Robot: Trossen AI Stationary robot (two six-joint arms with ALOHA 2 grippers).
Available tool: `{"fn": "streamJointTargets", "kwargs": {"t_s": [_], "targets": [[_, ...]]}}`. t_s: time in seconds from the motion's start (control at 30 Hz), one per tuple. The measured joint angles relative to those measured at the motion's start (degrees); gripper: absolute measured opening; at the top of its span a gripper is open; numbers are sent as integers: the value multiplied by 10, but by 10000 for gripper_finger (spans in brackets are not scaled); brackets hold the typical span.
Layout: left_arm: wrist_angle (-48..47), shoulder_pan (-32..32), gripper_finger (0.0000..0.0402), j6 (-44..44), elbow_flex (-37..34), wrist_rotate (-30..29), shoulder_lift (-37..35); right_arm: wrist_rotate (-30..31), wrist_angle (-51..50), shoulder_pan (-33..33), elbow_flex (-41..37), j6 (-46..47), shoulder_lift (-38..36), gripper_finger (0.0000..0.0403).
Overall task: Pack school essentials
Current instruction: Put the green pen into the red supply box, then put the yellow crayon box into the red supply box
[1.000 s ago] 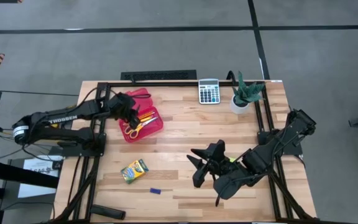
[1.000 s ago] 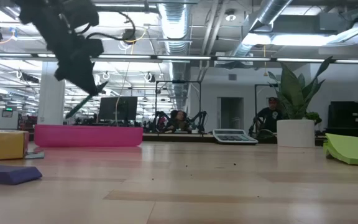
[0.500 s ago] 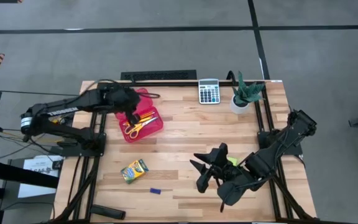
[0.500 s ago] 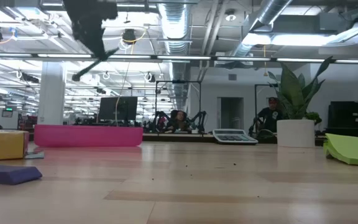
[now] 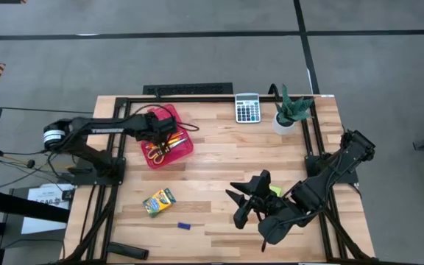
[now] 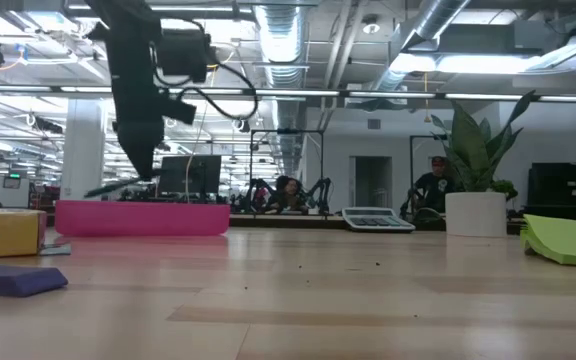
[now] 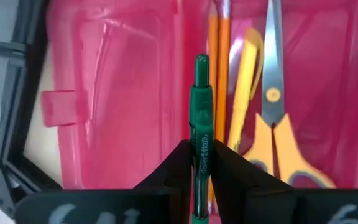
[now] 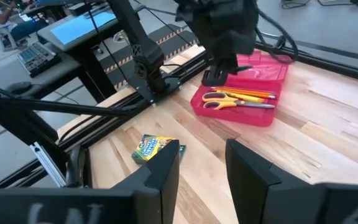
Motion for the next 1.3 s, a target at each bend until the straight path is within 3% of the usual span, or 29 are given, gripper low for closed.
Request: {"fn": "streamJointTargets", "kwargs": {"t_s": [0.3, 0.53, 0.8, 0.97, 1.17, 1.23, 1.3], "targets": [[15, 1, 38, 33, 0, -1, 74, 0, 0, 8, 0, 9, 0, 134], [26, 1, 68, 41, 0, 11, 101, 0, 1, 11, 0, 10, 0, 130], [27, 1, 114, 34, 1, -19, 102, -1, 5, 12, 0, 10, 0, 129], [-4, -12, 157, 8, 33, 88, 60, -2, 5, 12, 0, 10, 0, 131], [-17, -77, 206, -67, 37, 331, -76, -33, 4, 12, 0, 11, 0, 139], [-28, -119, 217, -109, 27, 351, -130, -57, 1, 11, 0, 10, 0, 144], [-36, -167, 224, -169, 10, 330, -178, -74, -2, 9, 0, 15, 7, 151]]}}
